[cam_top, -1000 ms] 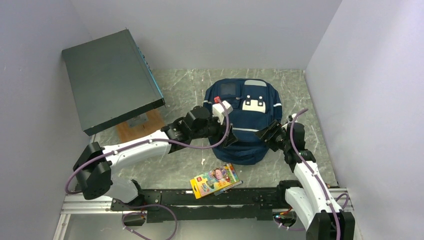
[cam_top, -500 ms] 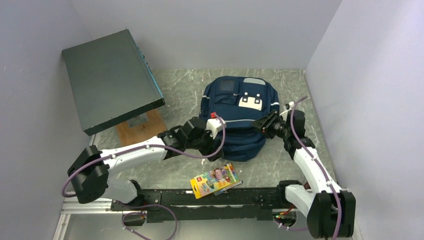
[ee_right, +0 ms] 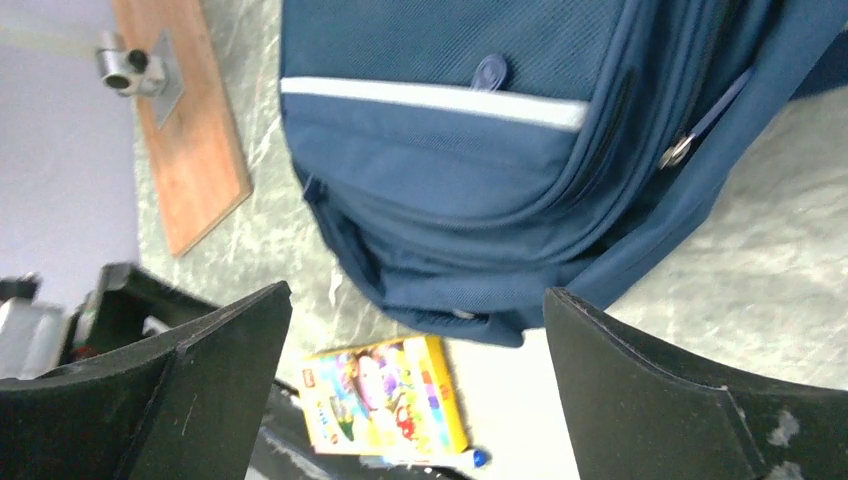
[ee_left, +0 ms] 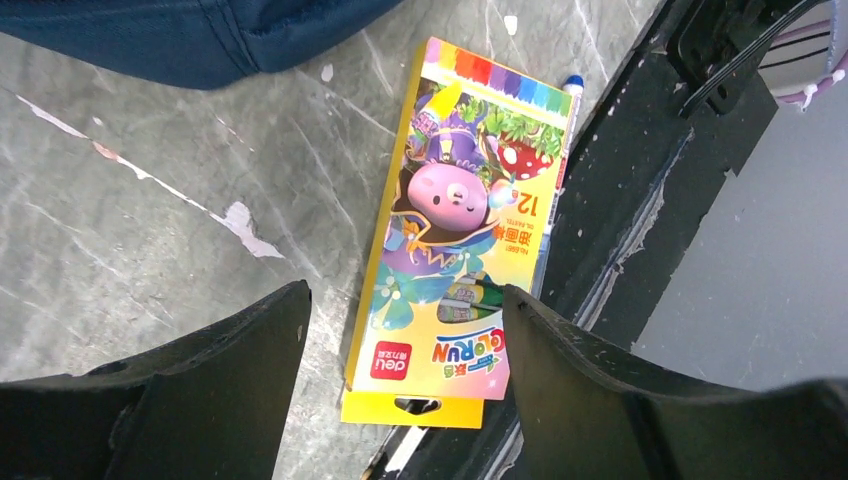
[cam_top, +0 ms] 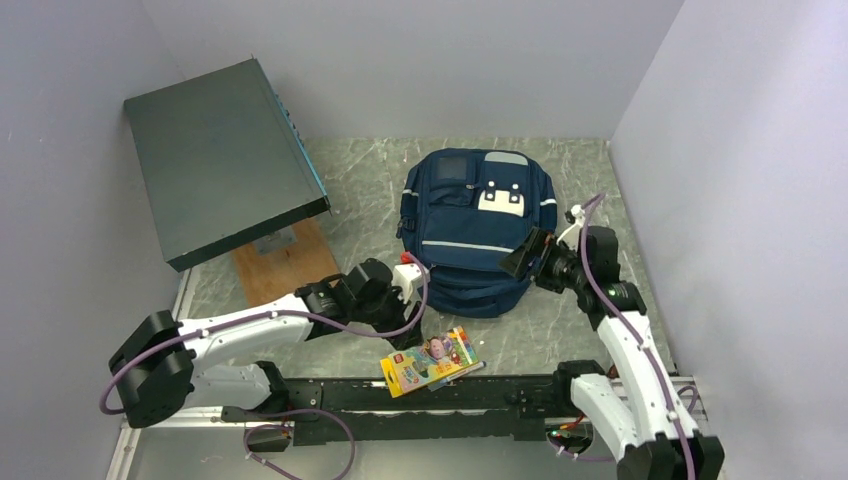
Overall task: Pack the student bag
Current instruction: Pick up the stationery from the center of the board.
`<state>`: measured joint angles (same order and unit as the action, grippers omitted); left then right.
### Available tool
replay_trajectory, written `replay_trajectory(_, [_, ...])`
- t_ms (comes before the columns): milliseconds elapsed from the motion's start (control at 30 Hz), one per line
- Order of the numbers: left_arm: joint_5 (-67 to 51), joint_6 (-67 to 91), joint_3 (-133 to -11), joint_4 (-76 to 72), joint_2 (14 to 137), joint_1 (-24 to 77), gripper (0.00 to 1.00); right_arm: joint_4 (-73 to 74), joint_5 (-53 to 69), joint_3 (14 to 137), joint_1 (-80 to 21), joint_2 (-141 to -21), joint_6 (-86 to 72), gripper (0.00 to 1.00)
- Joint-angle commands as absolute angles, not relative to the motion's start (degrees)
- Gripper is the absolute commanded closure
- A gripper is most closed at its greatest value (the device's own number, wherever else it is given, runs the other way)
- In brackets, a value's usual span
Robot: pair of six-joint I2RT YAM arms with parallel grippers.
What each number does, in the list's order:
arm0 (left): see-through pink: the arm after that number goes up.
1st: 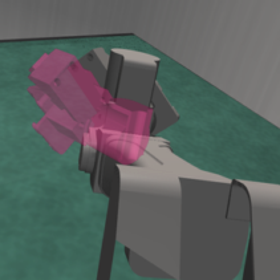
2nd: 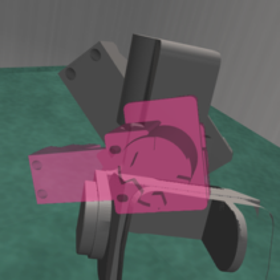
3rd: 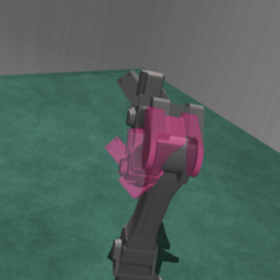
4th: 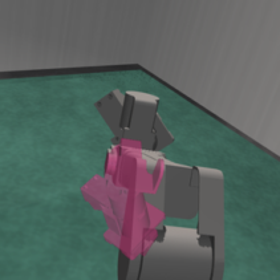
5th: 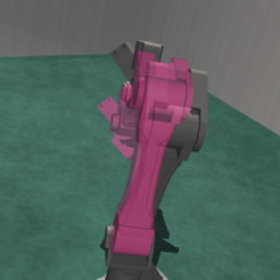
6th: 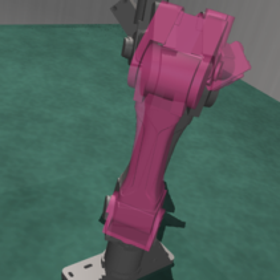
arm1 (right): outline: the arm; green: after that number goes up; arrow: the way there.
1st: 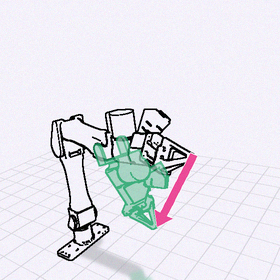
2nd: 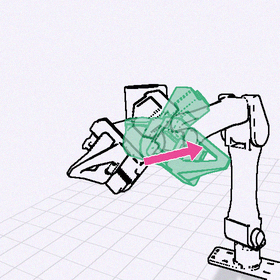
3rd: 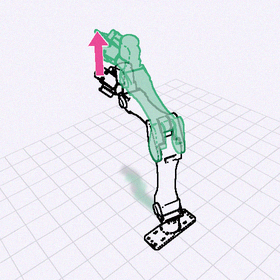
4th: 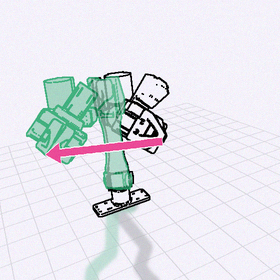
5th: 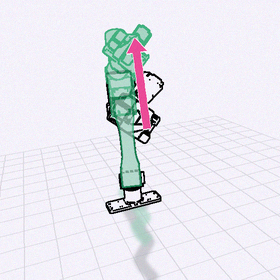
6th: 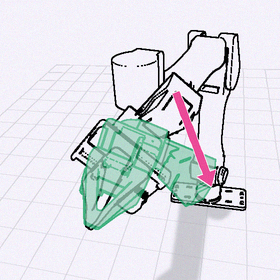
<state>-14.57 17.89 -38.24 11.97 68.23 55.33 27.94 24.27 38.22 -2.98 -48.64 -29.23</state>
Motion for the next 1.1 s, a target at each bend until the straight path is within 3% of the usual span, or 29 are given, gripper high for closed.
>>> replay_trajectory(0, [-17.96, 19.82, -38.16, 9.12, 69.16, 55.63, 0.25, 30.98, 31.61, 34.06, -3.43, -40.6, -36.27, 0.0])
replay_trajectory(67, [-19.34, 19.99, -38.02, 7.75, 69.61, 55.99, 0.24, 26.04, 40.11, 28.75, -3.28, -38.02, -45.22, 0.0])
replay_trajectory(133, [-19.37, 19.52, -38.61, 7.38, 70.68, 57.32, 0.24, 15.3, 57.55, 21.75, -2.83, -38.76, -48.91, 0.0])
replay_trajectory(233, [-16.36, 18.96, -39.98, 8.47, 72.86, 60.4, 0.25, 3.39, 65.42, 14.4, -2.9, -40.67, -53.4, 0.0])
replay_trajectory(367, [-11.99, 19.33, -40.3, 9.76, 73.65, 62.79, 0.26, 33.64, 44.05, 25.45, -7.4, -37.54, -32.67, 0.0])
replay_trajectory(467, [-9.09, 20.26, -39.44, 11.02, 73.32, 62.84, 0.27, 42.72, 30.29, 30.87, -18.21, -39.23, -31.61, 0.0])
replay_trajectory(733, [-4.37, 27.4, -31.05, 13.25, 64.11, 62.85, 0.23, 31.43, 16.29, 28.39, -39.82, -44.77, -44.45, 0.02])
replay_trajectory(933, [-3.92, 32.2, -29.69, 16.46, 64.44, 62.78, 0.34, 29.66, 5.69, 32.59, -51.66, -57.65, -46.28, 0.07])
replay_trajectory(1067, [-5.97, 33.44, -29.9, 17.03, 66.23, 62.67, 0.31, 27.35, 1.06, 34.74, -57.34, -64.15, -47.37, 0.08])
